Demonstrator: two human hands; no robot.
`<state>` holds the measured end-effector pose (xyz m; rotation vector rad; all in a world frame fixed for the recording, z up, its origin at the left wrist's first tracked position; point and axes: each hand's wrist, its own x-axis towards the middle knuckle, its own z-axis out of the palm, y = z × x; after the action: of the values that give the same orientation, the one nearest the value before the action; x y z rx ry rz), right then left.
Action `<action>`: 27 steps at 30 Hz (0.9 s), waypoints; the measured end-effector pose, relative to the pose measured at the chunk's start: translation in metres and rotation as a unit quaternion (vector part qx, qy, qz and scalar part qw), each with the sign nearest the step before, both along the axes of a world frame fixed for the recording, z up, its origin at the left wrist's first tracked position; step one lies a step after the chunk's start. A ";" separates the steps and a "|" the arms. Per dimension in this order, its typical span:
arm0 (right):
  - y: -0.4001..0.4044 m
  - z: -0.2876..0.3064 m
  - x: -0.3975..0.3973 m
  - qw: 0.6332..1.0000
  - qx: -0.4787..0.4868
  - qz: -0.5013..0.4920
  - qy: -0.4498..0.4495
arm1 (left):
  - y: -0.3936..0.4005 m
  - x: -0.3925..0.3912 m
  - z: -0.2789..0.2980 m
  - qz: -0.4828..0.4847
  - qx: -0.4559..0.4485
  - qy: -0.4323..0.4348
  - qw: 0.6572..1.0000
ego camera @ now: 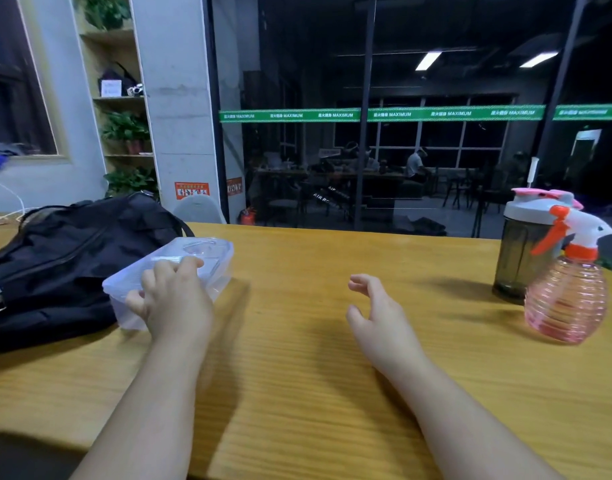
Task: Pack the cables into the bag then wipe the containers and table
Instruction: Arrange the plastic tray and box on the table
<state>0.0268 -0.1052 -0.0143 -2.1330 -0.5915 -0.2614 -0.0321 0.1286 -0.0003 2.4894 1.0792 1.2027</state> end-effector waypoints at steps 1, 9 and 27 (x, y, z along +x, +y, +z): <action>0.000 0.000 0.000 1.000 0.001 0.001 0.000 | -0.001 0.001 0.000 -0.006 0.009 -0.019 1.000; 0.001 -0.001 0.002 0.999 0.032 0.013 -0.008 | -0.024 0.004 0.005 -0.158 0.144 -0.155 0.964; -0.079 0.075 0.028 0.888 0.356 0.130 0.260 | -0.182 0.060 0.028 -0.431 0.388 -0.193 0.792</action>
<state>0.0546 -0.1847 0.0608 -1.3063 -0.3705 0.2212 0.0284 -0.0538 0.0277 2.4474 -0.7797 1.8491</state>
